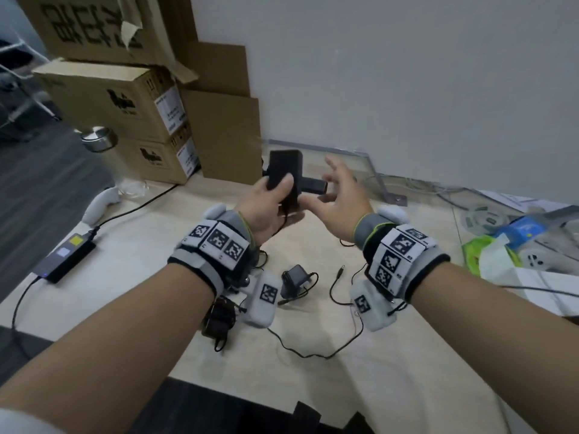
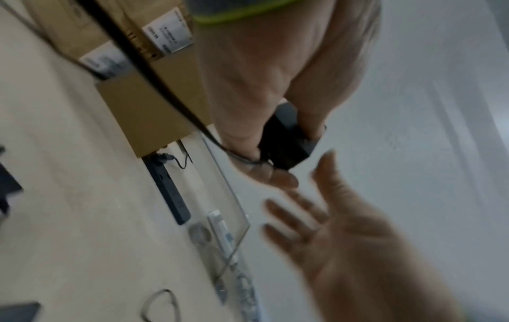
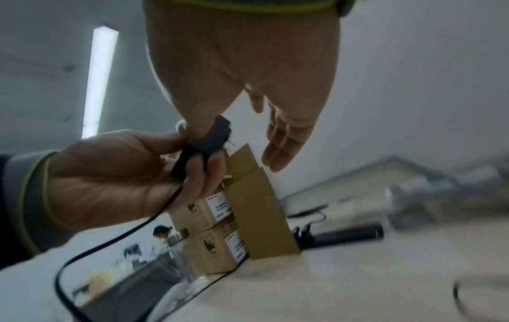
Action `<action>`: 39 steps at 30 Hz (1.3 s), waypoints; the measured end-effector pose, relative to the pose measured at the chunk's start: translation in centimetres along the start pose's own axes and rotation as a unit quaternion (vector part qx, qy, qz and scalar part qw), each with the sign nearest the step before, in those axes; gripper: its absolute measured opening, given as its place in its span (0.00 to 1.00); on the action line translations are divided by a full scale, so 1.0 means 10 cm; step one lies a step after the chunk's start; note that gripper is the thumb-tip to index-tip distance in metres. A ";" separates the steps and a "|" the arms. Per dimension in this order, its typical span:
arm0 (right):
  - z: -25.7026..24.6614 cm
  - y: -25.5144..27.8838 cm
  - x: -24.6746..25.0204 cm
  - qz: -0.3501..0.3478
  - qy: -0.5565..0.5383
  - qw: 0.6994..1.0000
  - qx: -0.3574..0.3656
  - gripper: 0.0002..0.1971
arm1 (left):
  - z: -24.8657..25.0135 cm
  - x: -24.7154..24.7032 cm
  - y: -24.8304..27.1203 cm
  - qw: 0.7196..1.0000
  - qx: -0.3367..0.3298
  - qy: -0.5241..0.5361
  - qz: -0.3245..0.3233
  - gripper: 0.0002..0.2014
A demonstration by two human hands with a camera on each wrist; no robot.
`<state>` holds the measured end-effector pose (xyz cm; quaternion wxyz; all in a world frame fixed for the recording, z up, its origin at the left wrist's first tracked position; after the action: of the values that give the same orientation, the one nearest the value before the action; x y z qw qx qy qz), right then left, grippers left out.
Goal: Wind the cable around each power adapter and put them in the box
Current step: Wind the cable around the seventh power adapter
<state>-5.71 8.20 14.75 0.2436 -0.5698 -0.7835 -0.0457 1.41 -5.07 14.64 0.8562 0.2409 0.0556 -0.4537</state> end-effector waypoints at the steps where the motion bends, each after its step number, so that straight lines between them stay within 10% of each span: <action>1: 0.04 0.06 -0.07 -0.016 -0.021 0.999 -0.036 0.41 | 0.04 -0.02 0.01 0.998 0.001 0.065 0.002 0.15; 9: -0.02 0.42 -0.31 -0.223 -0.090 0.962 -0.127 0.04 | 0.20 0.11 -0.08 0.970 -0.022 0.240 0.014 0.18; 12: -0.07 0.40 -0.28 -0.168 -0.089 0.973 -0.133 0.04 | 0.15 0.20 -0.12 0.967 -0.026 0.252 0.032 0.22; 16: -0.11 0.32 -0.32 -0.177 -0.064 0.976 -0.106 0.28 | 0.10 0.15 -0.13 0.958 -0.004 0.282 0.050 0.24; 20: -0.22 0.38 -0.41 -0.188 -0.137 0.960 -0.153 0.01 | 0.07 0.11 -0.12 0.953 -0.007 0.295 0.064 0.23; 26: -0.20 0.37 -0.29 -0.169 -0.170 0.941 -0.238 0.11 | 0.07 0.28 -0.07 0.958 -0.007 0.274 0.083 0.23; 34: -0.19 0.18 0.06 -0.184 0.130 0.974 -0.008 0.14 | 0.19 0.56 0.09 0.974 -0.141 -0.147 0.099 0.14; 39: -0.32 0.00 0.13 -0.151 0.178 0.970 0.063 0.13 | 0.12 0.62 0.12 0.807 -0.247 -0.536 0.017 0.20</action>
<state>-4.99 8.20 18.11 0.4049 -0.4110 -0.8058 -0.1333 5.87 -9.75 14.21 0.7880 -0.2591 -0.3062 -0.4671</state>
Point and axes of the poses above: each hand's wrist, its own y-axis away from the middle knuckle, its own x-axis out of the back of the hand, z = x × y, the point moved 2 cm from there along -y, towards the middle knuckle, and after that the axes turned 12 degrees about z, right-handed, at the moved point
